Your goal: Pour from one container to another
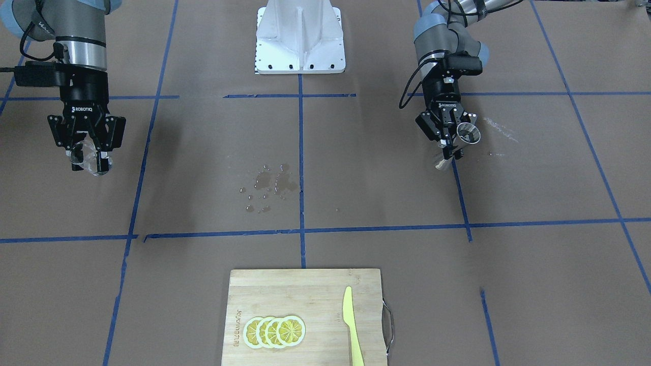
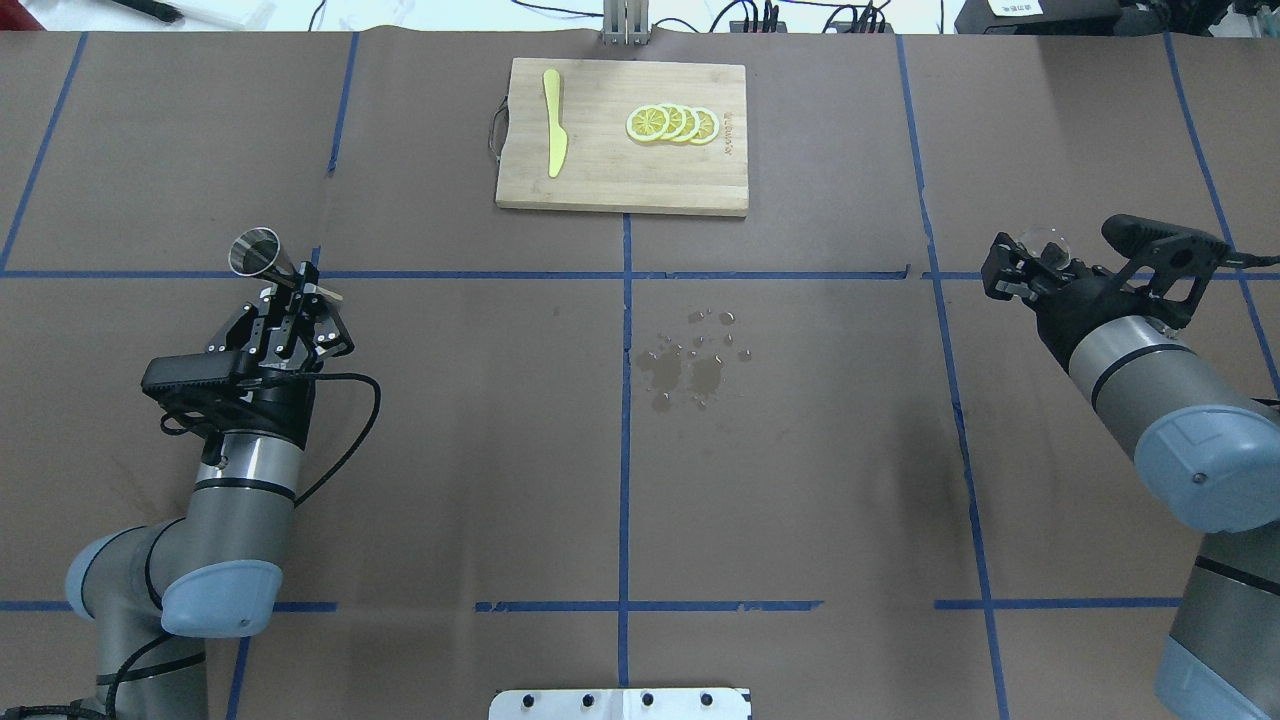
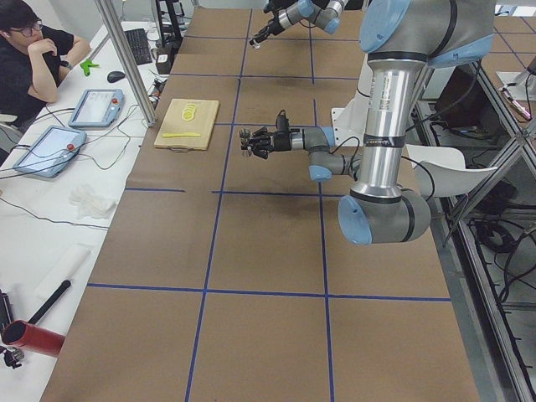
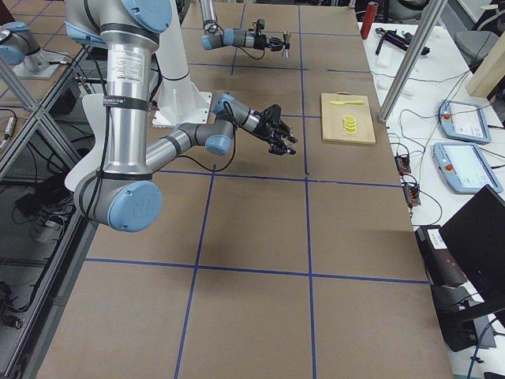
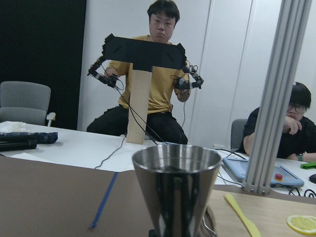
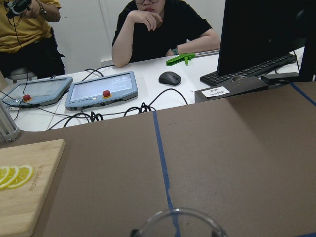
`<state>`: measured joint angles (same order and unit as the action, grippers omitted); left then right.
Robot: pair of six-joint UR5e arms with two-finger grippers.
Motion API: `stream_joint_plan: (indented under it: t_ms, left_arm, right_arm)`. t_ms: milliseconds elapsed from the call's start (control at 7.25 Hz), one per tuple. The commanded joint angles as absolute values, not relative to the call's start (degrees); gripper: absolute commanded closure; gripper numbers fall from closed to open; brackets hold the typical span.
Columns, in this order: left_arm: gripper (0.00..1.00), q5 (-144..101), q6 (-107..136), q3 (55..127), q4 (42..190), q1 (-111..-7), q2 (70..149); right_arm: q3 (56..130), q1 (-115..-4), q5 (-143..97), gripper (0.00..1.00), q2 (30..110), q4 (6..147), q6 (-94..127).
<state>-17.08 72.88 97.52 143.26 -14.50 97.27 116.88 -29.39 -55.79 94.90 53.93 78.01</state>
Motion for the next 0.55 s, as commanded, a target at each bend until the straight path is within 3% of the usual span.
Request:
stream_joint_plan:
  t_ms: [0, 414]
  left_arm:
    - [1.0, -14.2, 74.0, 94.8, 143.3, -14.5, 95.0]
    - [1.0, -14.0, 74.0, 94.3, 143.3, -14.4, 93.0]
  right_arm:
    - [114.5, -29.3, -55.7, 1.0, 94.5, 53.7, 78.0]
    - [109.5, -26.9, -51.1, 1.0, 95.7, 45.9, 79.0]
